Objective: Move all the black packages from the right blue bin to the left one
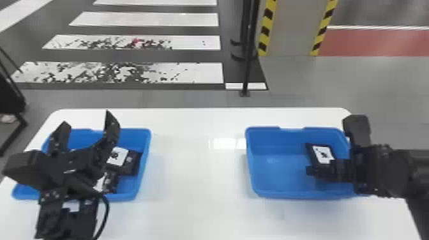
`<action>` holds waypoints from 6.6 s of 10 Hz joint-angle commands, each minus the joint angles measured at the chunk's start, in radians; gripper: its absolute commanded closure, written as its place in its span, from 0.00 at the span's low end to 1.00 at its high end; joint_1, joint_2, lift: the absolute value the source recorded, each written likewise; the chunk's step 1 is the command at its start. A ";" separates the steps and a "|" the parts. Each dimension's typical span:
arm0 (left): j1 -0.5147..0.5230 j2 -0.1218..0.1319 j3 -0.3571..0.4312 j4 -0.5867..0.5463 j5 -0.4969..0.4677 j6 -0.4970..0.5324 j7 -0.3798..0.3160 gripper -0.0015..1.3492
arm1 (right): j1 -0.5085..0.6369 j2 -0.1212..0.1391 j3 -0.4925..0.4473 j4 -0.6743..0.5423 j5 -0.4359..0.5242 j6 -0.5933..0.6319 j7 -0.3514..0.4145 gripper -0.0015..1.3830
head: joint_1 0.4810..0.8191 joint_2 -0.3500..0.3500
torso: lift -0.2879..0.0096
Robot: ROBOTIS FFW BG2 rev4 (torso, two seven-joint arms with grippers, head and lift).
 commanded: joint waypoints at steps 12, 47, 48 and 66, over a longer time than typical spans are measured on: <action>0.005 0.003 -0.007 0.002 0.016 -0.001 -0.004 0.12 | 0.097 0.007 -0.004 -0.040 -0.029 -0.296 0.080 0.87 | 0.63 0.50 | 0.52; -0.022 0.006 -0.033 0.053 0.008 -0.116 -0.024 0.09 | 0.357 0.010 0.060 -0.354 -0.264 -0.745 0.232 0.10 | 0.63 0.84 | 0.52; 0.015 0.009 -0.051 -0.006 0.010 -0.119 -0.033 0.08 | 0.407 0.012 0.040 -0.391 -0.242 -0.769 0.232 0.10 | 0.63 0.77 | 0.52; 0.420 0.002 -0.166 -0.337 -0.205 0.007 0.056 0.02 | 0.920 0.090 -0.048 -0.658 -0.025 -1.179 0.144 0.09 | 0.63 0.47 | 0.52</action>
